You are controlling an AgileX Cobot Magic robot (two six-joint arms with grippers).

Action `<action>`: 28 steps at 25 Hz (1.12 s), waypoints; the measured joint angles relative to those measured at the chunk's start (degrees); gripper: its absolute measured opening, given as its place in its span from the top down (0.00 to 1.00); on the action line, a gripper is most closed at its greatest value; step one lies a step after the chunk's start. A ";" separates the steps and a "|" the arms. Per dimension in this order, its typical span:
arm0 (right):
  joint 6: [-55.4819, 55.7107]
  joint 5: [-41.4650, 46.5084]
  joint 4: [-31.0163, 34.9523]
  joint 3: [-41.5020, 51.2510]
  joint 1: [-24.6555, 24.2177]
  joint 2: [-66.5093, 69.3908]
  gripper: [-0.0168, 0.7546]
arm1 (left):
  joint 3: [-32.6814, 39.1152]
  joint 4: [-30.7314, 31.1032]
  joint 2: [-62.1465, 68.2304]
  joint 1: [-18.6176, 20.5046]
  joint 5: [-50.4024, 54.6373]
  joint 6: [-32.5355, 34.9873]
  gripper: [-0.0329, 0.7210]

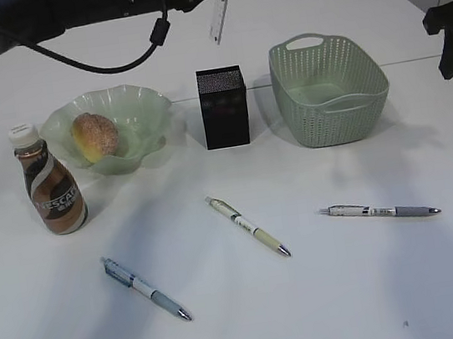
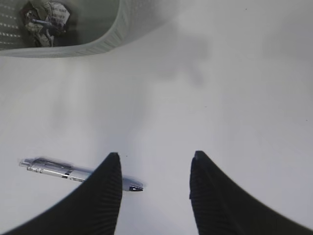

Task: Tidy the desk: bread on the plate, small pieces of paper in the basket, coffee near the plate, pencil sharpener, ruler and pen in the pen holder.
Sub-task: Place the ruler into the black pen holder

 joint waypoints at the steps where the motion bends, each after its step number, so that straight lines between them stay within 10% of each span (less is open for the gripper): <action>1: 0.00 0.00 0.00 0.00 0.00 0.00 0.50 | 0.00 -1.01 0.54 0.15 0.08 0.53 0.63; 28: -0.12 0.00 0.00 0.00 0.00 0.00 0.50 | 0.00 -7.36 7.00 0.92 -1.81 11.76 0.63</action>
